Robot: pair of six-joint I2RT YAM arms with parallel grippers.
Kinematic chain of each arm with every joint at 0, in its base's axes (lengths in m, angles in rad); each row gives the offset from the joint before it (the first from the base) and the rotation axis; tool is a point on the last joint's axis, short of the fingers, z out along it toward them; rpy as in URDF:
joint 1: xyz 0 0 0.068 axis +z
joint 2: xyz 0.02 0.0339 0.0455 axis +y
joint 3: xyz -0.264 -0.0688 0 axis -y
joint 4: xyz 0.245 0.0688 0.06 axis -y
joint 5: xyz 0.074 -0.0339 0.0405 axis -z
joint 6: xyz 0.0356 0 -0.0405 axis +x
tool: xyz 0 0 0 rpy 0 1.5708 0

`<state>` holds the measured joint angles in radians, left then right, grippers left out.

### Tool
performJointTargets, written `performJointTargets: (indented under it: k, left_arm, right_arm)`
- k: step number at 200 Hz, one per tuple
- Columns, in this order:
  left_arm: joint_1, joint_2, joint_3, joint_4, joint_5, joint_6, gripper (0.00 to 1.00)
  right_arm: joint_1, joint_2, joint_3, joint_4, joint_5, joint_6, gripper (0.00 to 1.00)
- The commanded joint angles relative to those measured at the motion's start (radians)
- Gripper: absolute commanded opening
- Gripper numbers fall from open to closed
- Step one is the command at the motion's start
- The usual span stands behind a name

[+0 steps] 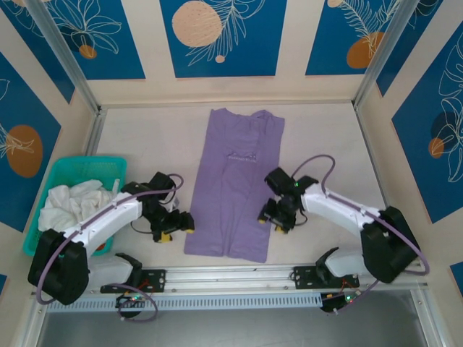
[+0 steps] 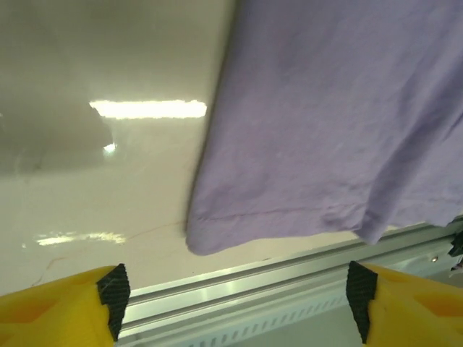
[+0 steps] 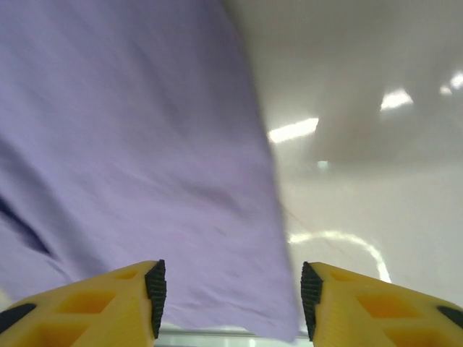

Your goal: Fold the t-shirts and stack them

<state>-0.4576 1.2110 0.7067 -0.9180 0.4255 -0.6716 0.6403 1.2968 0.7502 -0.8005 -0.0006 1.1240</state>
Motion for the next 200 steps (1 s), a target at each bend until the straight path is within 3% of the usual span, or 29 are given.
performJointTargets:
  k: [1, 27, 54, 99, 159, 200]
  left_arm:
    - [0.036, -0.002, -0.046, 0.053, 0.107, 0.009, 0.7]
    - [0.049, 0.046, -0.061, 0.075, 0.153, 0.041, 0.6]
    - [0.048, 0.076, -0.078, 0.087, 0.171, 0.052, 0.53]
    - [0.034, 0.025, -0.085, 0.065, 0.06, 0.008, 0.52]
    - [0.018, 0.011, -0.13, 0.124, 0.035, -0.043, 0.44]
    - [-0.012, 0.043, -0.15, 0.174, 0.065, -0.055, 0.41]
  right_arm:
    - [0.083, -0.136, -0.106, -0.004, 0.029, 0.202, 0.47]
    - [0.183, -0.224, -0.232, 0.08, 0.007, 0.301, 0.44]
    - [0.281, -0.222, -0.27, 0.114, 0.022, 0.339, 0.44]
    - [0.389, -0.188, -0.283, 0.2, 0.048, 0.394, 0.41]
    - [0.424, -0.171, -0.272, 0.227, 0.066, 0.404, 0.38]
    - [0.427, -0.156, -0.276, 0.236, 0.063, 0.409, 0.28]
